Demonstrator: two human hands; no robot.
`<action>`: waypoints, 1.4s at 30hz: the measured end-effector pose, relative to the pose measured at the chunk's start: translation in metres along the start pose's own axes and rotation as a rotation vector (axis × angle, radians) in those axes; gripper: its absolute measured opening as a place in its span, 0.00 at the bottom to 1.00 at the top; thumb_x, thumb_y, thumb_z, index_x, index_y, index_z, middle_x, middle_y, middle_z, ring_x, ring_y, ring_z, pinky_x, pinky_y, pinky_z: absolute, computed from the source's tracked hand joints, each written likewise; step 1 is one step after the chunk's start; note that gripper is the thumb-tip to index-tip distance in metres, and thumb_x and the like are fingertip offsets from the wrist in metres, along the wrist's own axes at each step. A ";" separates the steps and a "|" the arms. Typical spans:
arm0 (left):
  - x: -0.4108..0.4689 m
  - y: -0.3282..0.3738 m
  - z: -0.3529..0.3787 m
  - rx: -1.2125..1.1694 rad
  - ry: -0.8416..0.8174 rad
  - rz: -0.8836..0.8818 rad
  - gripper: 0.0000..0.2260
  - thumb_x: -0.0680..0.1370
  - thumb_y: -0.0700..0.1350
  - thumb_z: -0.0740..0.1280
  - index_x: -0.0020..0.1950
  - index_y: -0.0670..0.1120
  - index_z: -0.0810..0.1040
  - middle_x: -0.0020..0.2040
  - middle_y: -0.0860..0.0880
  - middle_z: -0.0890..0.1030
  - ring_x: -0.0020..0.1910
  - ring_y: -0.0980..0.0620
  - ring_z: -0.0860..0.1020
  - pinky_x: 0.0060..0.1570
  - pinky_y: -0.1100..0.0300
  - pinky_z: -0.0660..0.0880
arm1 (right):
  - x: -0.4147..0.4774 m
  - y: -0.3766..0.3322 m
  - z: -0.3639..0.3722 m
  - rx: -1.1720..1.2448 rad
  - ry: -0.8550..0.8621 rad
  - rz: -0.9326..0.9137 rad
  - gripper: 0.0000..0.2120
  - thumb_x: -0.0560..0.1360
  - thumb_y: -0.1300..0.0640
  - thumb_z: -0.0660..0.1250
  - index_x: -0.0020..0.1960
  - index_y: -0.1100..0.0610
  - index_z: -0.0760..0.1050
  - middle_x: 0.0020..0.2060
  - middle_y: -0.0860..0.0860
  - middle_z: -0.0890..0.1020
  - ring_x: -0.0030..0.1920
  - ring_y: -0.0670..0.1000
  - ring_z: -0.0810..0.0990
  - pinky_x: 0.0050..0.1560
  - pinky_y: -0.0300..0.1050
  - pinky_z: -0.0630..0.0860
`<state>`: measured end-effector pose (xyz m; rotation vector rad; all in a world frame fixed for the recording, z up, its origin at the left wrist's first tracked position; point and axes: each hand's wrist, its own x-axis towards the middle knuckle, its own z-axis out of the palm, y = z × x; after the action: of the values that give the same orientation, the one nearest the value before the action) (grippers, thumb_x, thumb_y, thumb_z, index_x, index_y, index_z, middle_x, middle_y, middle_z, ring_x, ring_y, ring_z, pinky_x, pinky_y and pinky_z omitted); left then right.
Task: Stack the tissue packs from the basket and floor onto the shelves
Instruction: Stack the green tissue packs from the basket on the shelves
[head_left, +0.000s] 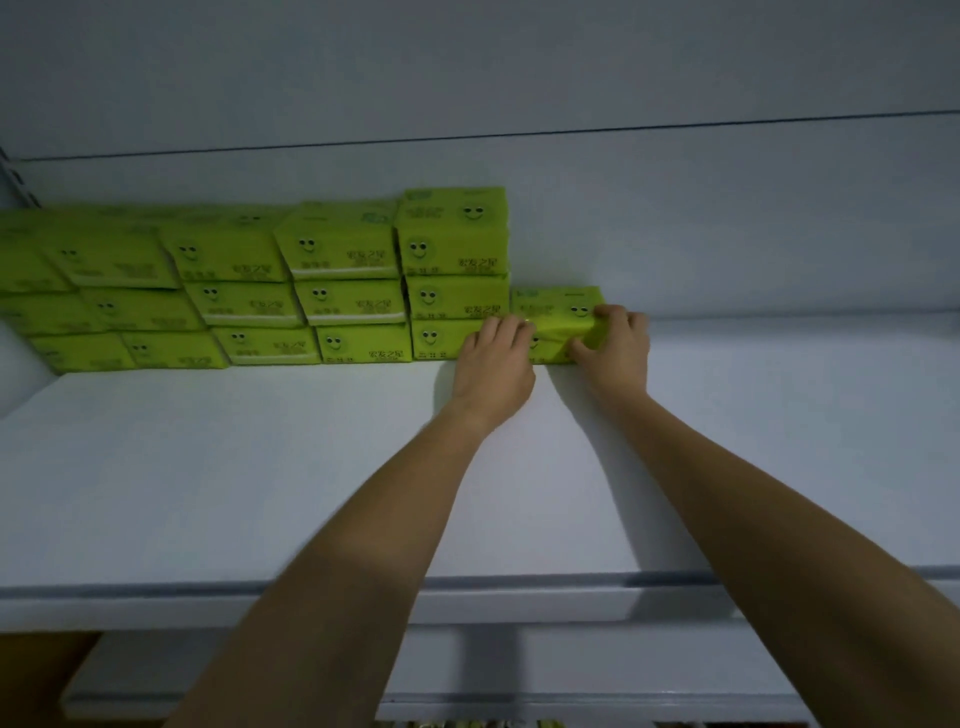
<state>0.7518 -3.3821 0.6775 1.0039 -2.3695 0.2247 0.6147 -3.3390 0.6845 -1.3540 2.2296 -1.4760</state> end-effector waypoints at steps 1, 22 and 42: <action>0.000 0.000 -0.002 0.024 -0.053 -0.001 0.20 0.72 0.39 0.67 0.64 0.40 0.74 0.61 0.42 0.76 0.57 0.41 0.74 0.51 0.48 0.75 | 0.001 -0.001 0.003 0.018 0.007 0.003 0.24 0.71 0.63 0.66 0.66 0.61 0.67 0.63 0.59 0.67 0.62 0.58 0.69 0.58 0.40 0.63; -0.104 -0.033 -0.087 -0.046 -0.347 -0.176 0.24 0.83 0.51 0.49 0.77 0.45 0.52 0.76 0.46 0.57 0.75 0.47 0.55 0.72 0.48 0.53 | -0.121 -0.046 -0.002 -0.393 -0.200 -0.409 0.23 0.76 0.55 0.64 0.69 0.60 0.68 0.72 0.61 0.63 0.70 0.61 0.64 0.68 0.51 0.59; -0.506 -0.140 -0.116 -0.171 -0.313 -0.533 0.25 0.79 0.49 0.51 0.75 0.42 0.56 0.76 0.44 0.59 0.74 0.46 0.58 0.72 0.52 0.54 | -0.489 -0.070 0.170 -0.339 -0.753 -0.516 0.27 0.74 0.47 0.52 0.65 0.61 0.72 0.66 0.62 0.72 0.65 0.62 0.71 0.65 0.60 0.68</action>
<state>1.1872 -3.1300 0.4887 1.6263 -2.2282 -0.3515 1.0349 -3.0979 0.4898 -2.2333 1.7310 -0.4865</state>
